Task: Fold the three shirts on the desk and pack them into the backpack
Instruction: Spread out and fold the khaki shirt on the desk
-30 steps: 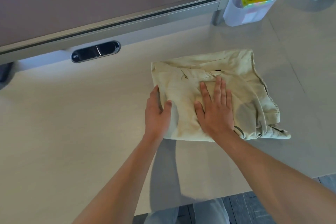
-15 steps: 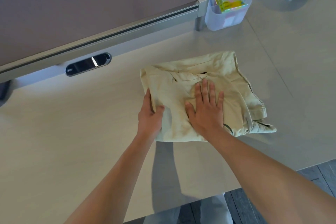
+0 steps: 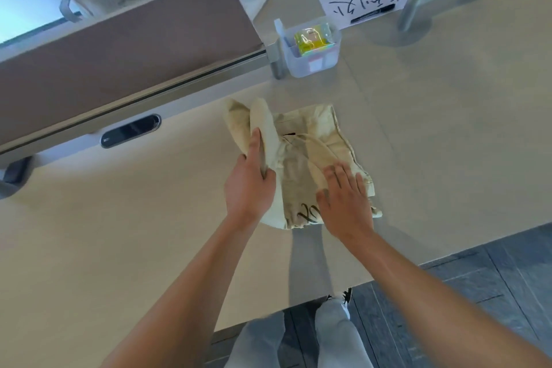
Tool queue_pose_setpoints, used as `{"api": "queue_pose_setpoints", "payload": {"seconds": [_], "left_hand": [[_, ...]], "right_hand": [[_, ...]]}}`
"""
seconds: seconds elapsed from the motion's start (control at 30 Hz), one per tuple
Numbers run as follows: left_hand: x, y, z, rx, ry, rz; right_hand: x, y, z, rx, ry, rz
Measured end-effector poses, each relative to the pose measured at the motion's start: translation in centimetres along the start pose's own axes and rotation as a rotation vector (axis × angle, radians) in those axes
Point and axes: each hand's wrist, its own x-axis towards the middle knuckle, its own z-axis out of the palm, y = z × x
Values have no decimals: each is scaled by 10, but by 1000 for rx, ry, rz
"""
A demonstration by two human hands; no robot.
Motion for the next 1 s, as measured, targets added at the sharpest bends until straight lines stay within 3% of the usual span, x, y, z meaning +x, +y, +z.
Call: {"api": "queue_pose_setpoints", "payload": {"seconds": [0.1,0.3,0.47,0.6,0.67,0.73,0.9,1.0], "left_hand": [[-3,46,26,105,-20,82],[-14,93,103,-50,-278,199],[-4,70,109,57,-43,232],[22,49,95,41,1,170],[44,42,88,98,16,227],[70,40,84,218,4,327],[127,41,109,449,-195,464],[137,31,137,533,-173,521]], "right_hand": [[-10,29,-17,51,24,71],[-25,94,-32,140,51,240],[-23,94,-38,232,87,229],[-4,55,-38,294,117,127],[11,34,-37,283,157,74],[27,16,-33,253,181,58],[44,17,6,14,126,151],[41,30,26,43,127,243]]}}
